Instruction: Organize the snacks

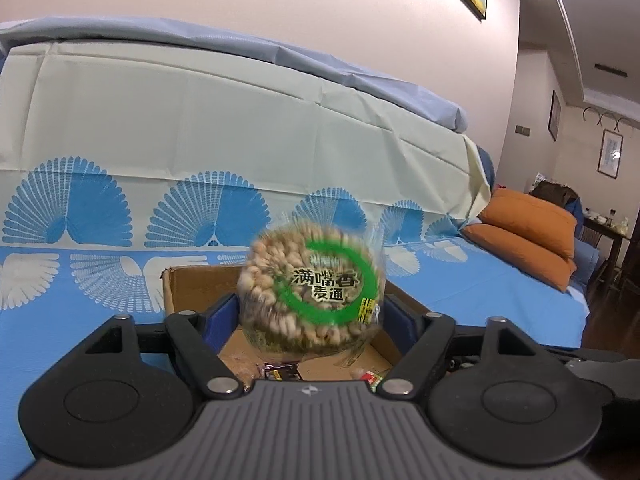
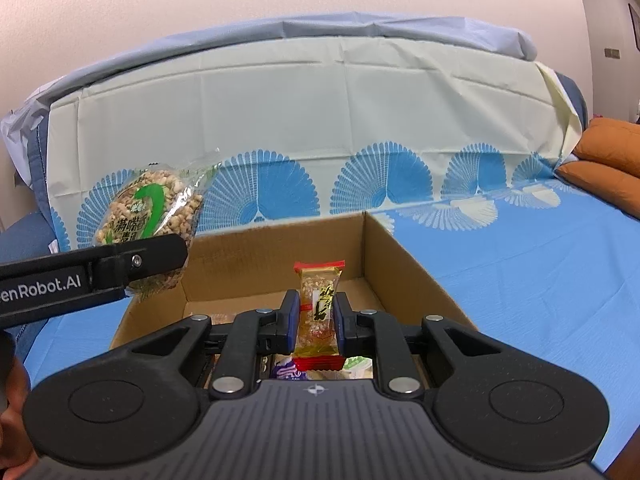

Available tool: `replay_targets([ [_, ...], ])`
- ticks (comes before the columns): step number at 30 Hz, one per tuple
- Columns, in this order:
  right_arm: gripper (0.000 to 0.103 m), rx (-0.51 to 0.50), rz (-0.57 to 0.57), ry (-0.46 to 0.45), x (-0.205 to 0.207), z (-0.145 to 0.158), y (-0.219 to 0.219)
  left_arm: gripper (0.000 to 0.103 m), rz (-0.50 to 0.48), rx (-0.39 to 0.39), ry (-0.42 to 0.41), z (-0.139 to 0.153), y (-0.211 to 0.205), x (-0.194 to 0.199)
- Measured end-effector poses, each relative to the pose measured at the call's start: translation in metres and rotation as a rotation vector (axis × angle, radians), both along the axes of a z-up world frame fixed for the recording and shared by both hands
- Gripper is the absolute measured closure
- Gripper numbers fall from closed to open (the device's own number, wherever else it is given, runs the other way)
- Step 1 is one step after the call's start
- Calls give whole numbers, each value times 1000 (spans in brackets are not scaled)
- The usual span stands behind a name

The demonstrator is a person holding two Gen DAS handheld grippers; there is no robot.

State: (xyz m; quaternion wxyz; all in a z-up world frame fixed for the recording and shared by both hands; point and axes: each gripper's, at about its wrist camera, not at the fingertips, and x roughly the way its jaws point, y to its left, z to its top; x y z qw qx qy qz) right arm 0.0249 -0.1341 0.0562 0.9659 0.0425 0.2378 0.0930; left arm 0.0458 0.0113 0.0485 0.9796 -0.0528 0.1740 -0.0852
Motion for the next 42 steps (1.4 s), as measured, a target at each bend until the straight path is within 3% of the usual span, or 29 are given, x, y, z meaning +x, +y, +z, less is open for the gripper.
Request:
replay_targets([
  [2, 70, 0, -6, 28, 4, -2, 0, 17, -12, -3, 0, 1, 1, 0],
  [6, 65, 11, -12, 42, 6, -2, -1, 17, -10, -8, -17, 3, 4, -5],
  [12, 45, 29, -5, 39, 2, 2, -2, 17, -21, -37, -32, 11, 13, -22],
  [15, 27, 53, 1, 51, -1, 11, -9, 17, -21, -70, -16, 21, 17, -36],
  [17, 9, 64, 6, 58, -4, 21, -17, 17, -18, -87, 3, 28, 16, -45],
  [19, 1, 69, 6, 63, -7, 31, -26, 16, -5, -68, 21, 36, 11, -57],
  [22, 1, 54, 38, 65, -16, 42, -42, 13, 10, -38, 48, 47, -1, -75],
  [25, 1, 22, 61, 65, -29, 42, -54, 0, 39, -43, 88, 50, -11, -93],
  [26, 1, 13, 59, 74, -33, 39, -57, 0, 60, -38, 96, 48, -14, -98],
  [29, 1, 0, 48, 127, -45, 25, -62, 0, 106, -36, 124, 34, -22, -117],
  [32, 1, -21, 61, 155, -54, 17, -58, 0, 130, -51, 201, 5, -26, -128],
  [36, 1, -120, 89, 139, -59, 11, -48, 0, 185, -12, 272, -15, -22, -119],
  [42, 1, -103, 84, 181, -50, 5, -49, 0, 253, -42, 326, -20, -3, -95],
])
